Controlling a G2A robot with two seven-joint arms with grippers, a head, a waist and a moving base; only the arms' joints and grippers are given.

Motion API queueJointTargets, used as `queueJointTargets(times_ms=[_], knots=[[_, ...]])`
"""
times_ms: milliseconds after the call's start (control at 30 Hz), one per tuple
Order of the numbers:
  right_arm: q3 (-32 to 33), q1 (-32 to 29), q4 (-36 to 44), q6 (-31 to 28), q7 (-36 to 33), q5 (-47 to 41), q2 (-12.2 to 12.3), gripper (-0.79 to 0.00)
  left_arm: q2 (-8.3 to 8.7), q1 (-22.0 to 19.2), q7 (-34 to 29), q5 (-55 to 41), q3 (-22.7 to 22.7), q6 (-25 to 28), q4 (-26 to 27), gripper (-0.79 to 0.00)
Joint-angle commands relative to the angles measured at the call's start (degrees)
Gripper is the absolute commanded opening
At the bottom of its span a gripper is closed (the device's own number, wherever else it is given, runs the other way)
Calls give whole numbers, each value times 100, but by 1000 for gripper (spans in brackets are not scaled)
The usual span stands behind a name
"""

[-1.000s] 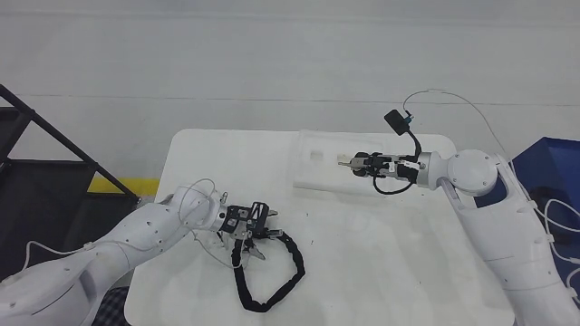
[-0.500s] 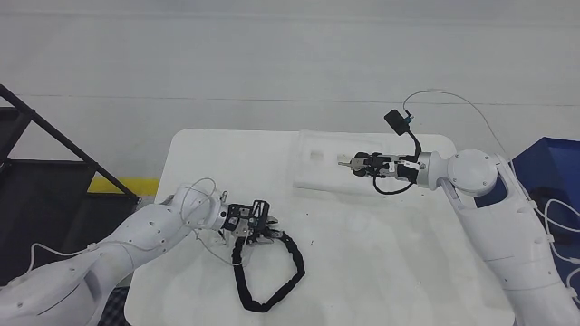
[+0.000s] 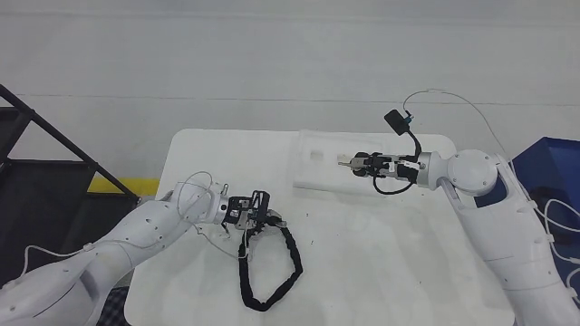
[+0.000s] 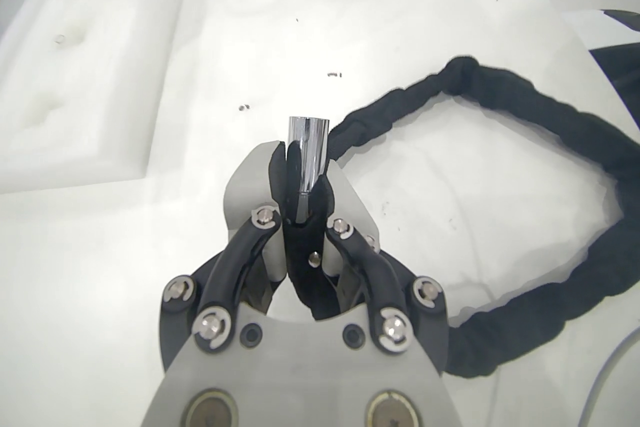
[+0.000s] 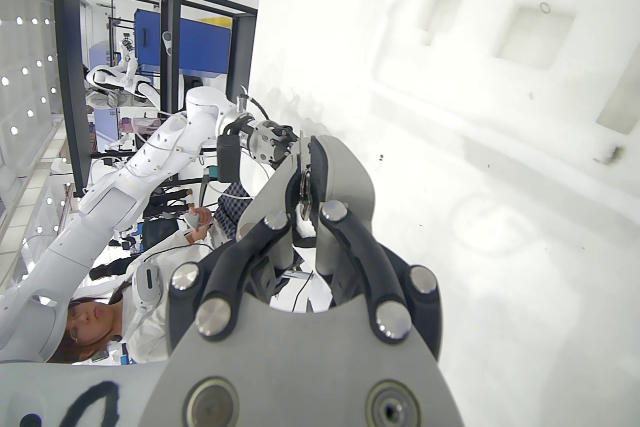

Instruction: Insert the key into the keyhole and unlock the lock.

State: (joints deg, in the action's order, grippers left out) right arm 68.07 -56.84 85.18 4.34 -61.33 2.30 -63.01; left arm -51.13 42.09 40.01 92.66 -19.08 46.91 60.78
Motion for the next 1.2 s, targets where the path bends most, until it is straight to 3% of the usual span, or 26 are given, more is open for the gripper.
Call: queueJointTargets(times_ms=[0,233,533,833,1033,1167], knots=[[0,0,0,0,0,0,0,-785,71,23,5,-97,-138,51,211,-785],[-93,-44,221,47,-179,99,14,-785,351,172,-357,-715,-748,262,1047,-785],[-129,-87,1822,746,-1062,678,139,-785,585,294,-936,-1391,-1533,337,2167,-785],[114,-131,2768,1473,-1407,695,237,-785,489,351,-1140,-1838,-1756,200,2501,-785],[182,-159,3040,1501,-1429,815,286,-785,320,319,-470,-1645,-1671,77,2399,-785],[182,-159,3040,1501,-1429,815,286,-785,320,319,-470,-1645,-1671,77,2399,-785]])
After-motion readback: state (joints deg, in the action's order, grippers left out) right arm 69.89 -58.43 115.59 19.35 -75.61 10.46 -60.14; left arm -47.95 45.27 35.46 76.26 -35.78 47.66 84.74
